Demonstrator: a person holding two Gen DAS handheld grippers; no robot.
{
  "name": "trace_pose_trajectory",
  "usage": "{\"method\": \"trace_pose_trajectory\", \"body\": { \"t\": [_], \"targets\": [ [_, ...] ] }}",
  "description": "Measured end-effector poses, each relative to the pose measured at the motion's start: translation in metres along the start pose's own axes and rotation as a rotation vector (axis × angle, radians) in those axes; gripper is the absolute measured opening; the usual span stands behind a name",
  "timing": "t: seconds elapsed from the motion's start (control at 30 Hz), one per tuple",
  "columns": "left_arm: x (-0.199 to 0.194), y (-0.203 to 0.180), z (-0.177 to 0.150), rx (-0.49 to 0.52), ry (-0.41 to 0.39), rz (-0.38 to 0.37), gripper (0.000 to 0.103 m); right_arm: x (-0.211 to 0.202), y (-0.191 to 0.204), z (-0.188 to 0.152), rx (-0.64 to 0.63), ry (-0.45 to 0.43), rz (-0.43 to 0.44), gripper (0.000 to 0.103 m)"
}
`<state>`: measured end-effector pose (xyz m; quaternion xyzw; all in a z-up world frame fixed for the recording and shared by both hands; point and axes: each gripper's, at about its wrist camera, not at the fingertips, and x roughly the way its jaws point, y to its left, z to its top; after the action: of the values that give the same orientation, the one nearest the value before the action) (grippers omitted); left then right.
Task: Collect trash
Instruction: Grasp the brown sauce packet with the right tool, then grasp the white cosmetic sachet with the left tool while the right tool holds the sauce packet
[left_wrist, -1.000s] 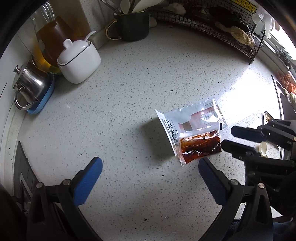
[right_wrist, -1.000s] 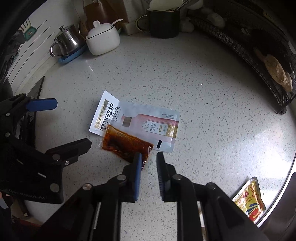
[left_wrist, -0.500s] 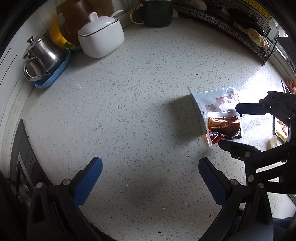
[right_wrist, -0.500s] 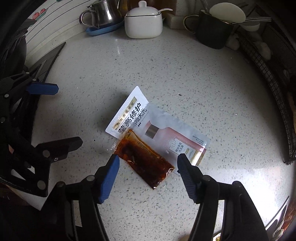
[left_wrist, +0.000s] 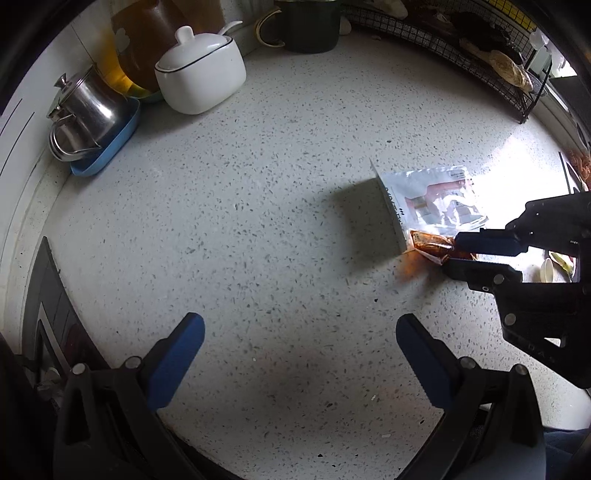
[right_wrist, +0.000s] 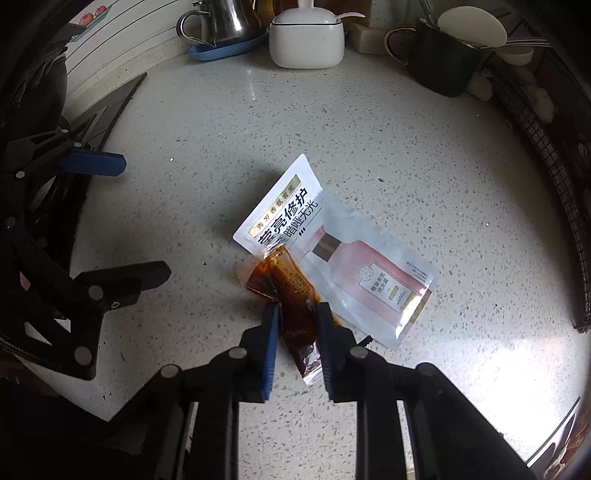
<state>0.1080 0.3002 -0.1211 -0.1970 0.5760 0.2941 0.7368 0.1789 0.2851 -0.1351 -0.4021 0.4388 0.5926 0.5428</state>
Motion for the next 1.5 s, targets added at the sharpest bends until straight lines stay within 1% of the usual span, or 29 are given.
{"method": "trace_pose_trajectory", "body": {
  "t": [0.1, 0.13, 0.27, 0.33, 0.43, 0.53, 0.6, 0.67, 0.7, 0.73, 0.8, 0.87, 0.93, 0.97, 1.03, 1.07, 1.1, 1.13, 1.3, 1.5],
  "targets": [
    [-0.005, -0.005, 0.005, 0.015, -0.013, -0.008, 0.103, -0.006, -0.001, -0.005, 0.055, -0.013, 0.018, 0.011],
    [-0.006, -0.007, 0.007, 0.019, -0.018, -0.015, 0.103, -0.008, -0.005, -0.012, 0.071, -0.021, 0.015, 0.011],
    [-0.011, -0.016, 0.02, 0.045, -0.034, -0.039, 0.103, -0.019, -0.016, -0.015, 0.162, -0.05, -0.04, 0.011],
    [-0.01, -0.025, 0.032, 0.059, -0.04, -0.054, 0.103, -0.022, -0.023, -0.016, 0.215, -0.061, -0.064, 0.011],
    [0.0, -0.031, 0.048, 0.083, -0.042, -0.068, 0.103, -0.025, -0.033, -0.013, 0.264, -0.071, -0.103, 0.011],
    [0.012, -0.038, 0.062, 0.097, -0.015, -0.085, 0.103, -0.029, -0.042, -0.013, 0.283, -0.072, -0.136, 0.011],
    [0.017, -0.046, 0.067, 0.103, -0.012, -0.088, 0.103, -0.028, -0.04, -0.012, 0.292, -0.071, -0.138, 0.011],
    [0.023, -0.049, 0.07, 0.112, -0.007, -0.077, 0.102, -0.02, -0.038, -0.009, 0.307, -0.066, -0.144, 0.011],
    [0.026, -0.051, 0.075, 0.114, -0.007, -0.082, 0.1, -0.018, -0.04, -0.007, 0.318, -0.064, -0.14, 0.011],
    [0.027, -0.052, 0.078, 0.121, -0.006, -0.091, 0.09, -0.016, -0.041, -0.004, 0.33, -0.062, -0.138, 0.011],
    [0.034, -0.055, 0.086, 0.138, 0.013, -0.089, 0.076, -0.011, -0.043, 0.002, 0.35, -0.06, -0.14, 0.011],
    [0.041, -0.058, 0.091, 0.15, 0.026, -0.078, 0.068, -0.011, -0.046, 0.004, 0.366, -0.062, -0.138, 0.011],
    [0.044, -0.057, 0.093, 0.146, 0.038, -0.087, 0.051, -0.011, -0.047, 0.004, 0.381, -0.061, -0.137, 0.011],
    [0.045, -0.057, 0.094, 0.137, 0.043, -0.102, 0.047, -0.012, -0.05, 0.003, 0.388, -0.06, -0.135, 0.011],
    [0.045, -0.055, 0.093, 0.133, 0.047, -0.119, 0.027, -0.015, -0.056, -0.005, 0.401, -0.054, -0.129, 0.011],
    [0.044, -0.057, 0.094, 0.139, 0.046, -0.121, 0.02, -0.02, -0.061, -0.013, 0.407, -0.052, -0.128, 0.011],
    [0.044, -0.057, 0.094, 0.143, 0.049, -0.128, 0.011, -0.024, -0.064, -0.02, 0.411, -0.051, -0.127, 0.011],
    [0.044, -0.058, 0.093, 0.148, 0.05, -0.134, 0.007, -0.033, -0.069, -0.033, 0.414, -0.052, -0.126, 0.011],
    [0.039, -0.083, 0.08, 0.177, 0.046, -0.153, 0.003, -0.04, -0.074, -0.041, 0.439, -0.065, -0.13, 0.011],
    [0.016, -0.113, 0.06, 0.236, 0.013, -0.15, 0.001, -0.061, -0.07, -0.069, 0.491, -0.095, -0.148, 0.011]
  ]
}}
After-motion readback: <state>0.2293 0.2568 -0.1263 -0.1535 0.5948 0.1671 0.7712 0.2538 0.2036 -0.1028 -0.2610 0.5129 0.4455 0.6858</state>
